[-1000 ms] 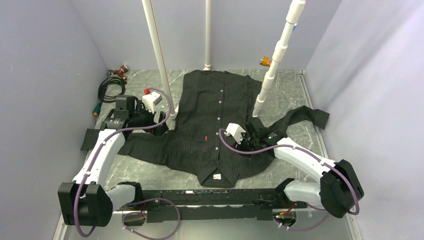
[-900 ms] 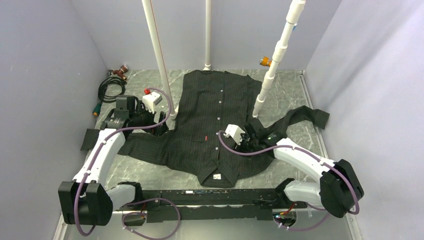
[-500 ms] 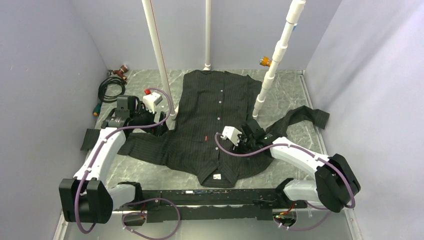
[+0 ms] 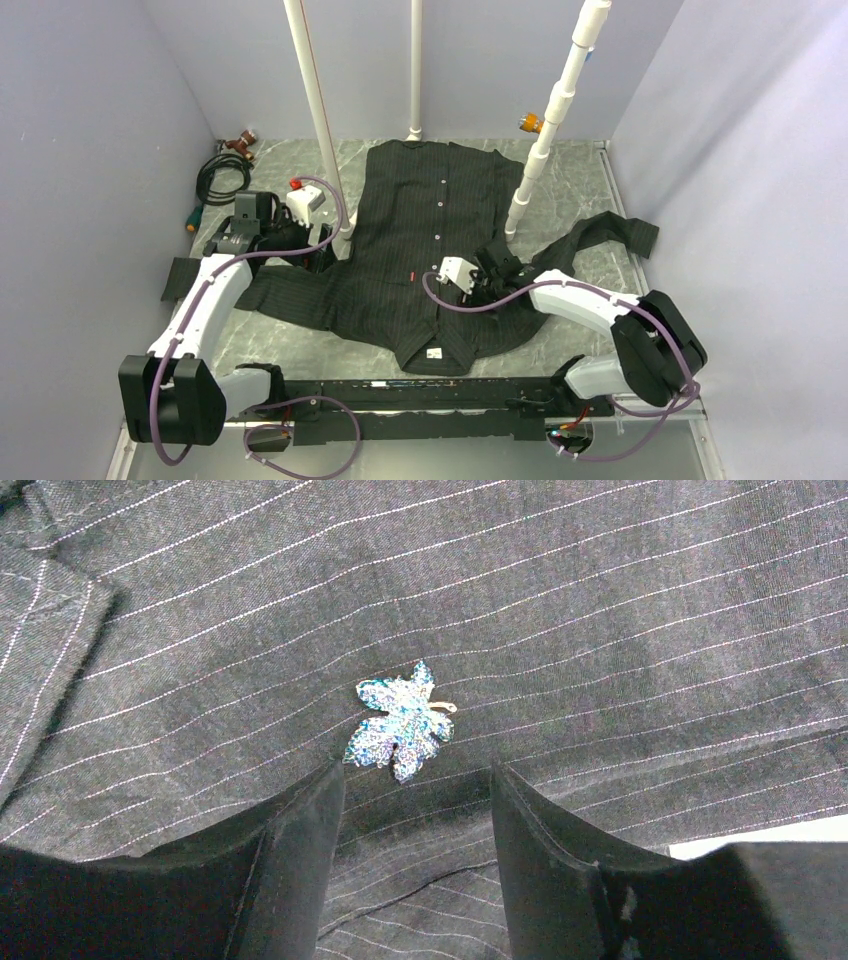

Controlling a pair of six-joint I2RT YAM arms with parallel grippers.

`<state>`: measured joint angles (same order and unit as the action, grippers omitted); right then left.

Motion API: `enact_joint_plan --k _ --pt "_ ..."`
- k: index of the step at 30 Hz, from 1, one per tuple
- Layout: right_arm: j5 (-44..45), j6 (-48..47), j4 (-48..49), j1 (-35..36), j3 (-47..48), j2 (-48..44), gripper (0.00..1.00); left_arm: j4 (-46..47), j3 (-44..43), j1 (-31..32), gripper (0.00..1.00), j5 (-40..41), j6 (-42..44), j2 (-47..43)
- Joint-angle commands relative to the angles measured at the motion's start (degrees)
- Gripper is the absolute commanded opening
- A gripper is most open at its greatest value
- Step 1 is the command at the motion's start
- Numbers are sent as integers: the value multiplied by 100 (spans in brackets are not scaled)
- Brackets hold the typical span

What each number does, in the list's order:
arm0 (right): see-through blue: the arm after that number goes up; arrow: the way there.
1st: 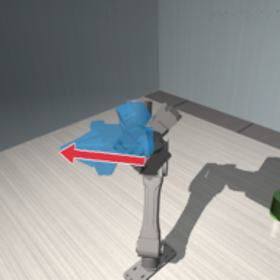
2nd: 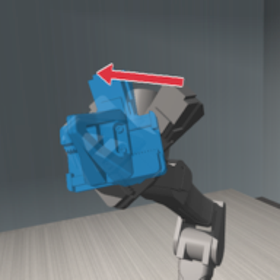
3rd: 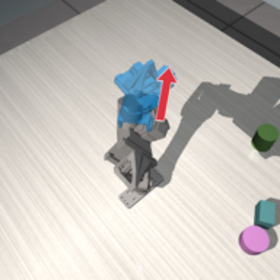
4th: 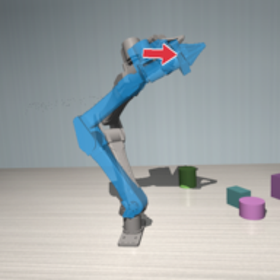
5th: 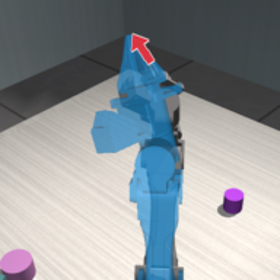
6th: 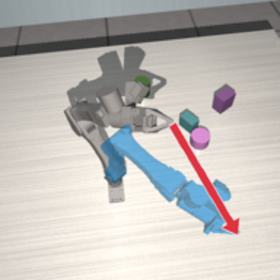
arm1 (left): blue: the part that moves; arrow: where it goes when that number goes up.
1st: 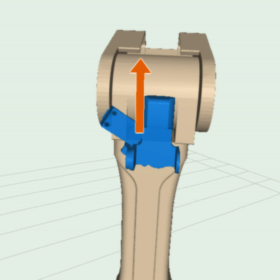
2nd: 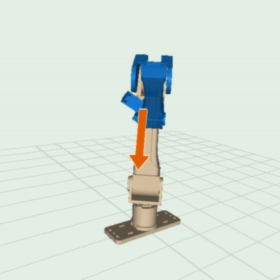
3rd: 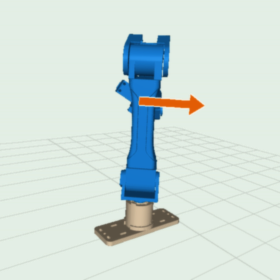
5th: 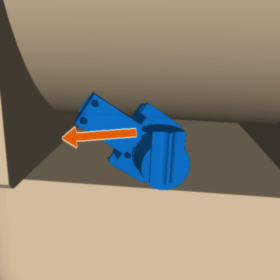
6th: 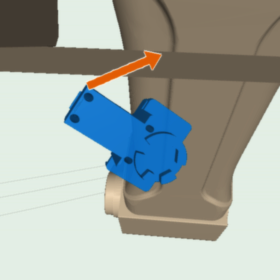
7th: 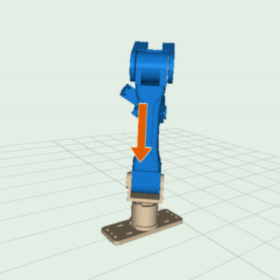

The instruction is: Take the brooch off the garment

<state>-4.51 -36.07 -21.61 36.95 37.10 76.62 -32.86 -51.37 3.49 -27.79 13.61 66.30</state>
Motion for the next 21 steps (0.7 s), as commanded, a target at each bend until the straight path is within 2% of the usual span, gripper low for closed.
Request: enact_joint_plan --k 1,10,21 --pt "189 -145 374 32 21 12 57 -11 -154 29 99 -128 -81 -6" --pt "434 -185 956 31 -229 -433 45 -4 -182 29 99 -130 -112 131" --pt "434 -255 1153 32 -257 -437 33 -35 -224 29 99 -161 -108 210"
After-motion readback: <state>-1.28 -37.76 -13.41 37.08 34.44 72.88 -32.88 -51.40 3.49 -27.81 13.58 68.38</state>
